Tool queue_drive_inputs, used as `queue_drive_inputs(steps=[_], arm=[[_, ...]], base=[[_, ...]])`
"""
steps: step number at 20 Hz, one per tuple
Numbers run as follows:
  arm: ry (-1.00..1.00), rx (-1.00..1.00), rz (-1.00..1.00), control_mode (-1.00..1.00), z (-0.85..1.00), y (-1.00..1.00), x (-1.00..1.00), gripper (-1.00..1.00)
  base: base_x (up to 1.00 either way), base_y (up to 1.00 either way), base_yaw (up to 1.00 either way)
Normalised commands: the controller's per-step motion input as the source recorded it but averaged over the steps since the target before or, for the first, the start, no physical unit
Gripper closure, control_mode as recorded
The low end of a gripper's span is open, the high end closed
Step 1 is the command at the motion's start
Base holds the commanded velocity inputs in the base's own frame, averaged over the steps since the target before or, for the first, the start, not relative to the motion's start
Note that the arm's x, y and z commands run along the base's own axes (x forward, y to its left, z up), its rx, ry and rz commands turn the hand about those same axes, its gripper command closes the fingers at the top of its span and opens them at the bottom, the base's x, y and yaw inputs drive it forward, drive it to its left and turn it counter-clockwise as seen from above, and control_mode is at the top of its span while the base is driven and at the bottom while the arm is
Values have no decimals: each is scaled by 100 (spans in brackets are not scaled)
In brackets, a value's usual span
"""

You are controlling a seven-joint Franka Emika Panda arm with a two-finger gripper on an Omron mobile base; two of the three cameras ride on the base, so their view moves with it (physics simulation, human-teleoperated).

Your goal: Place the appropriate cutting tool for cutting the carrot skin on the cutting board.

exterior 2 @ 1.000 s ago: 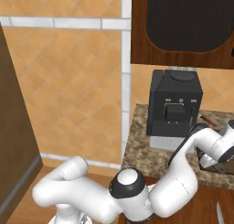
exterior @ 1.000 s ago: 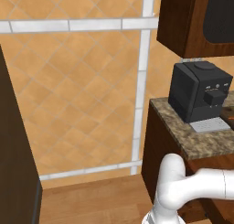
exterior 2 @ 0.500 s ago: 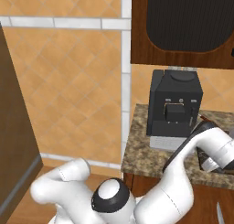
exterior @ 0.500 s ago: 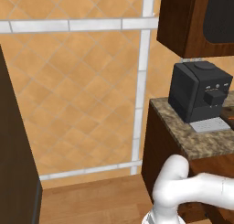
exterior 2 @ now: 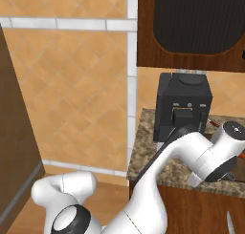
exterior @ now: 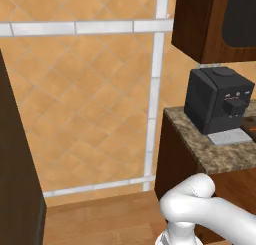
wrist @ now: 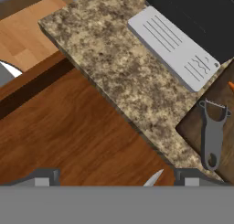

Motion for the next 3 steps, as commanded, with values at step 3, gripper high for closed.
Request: queue_drive_inputs(steps=[3], arm=[[0,-21,20,-100,30,100,-37,-100]], base=[[0,0,0]])
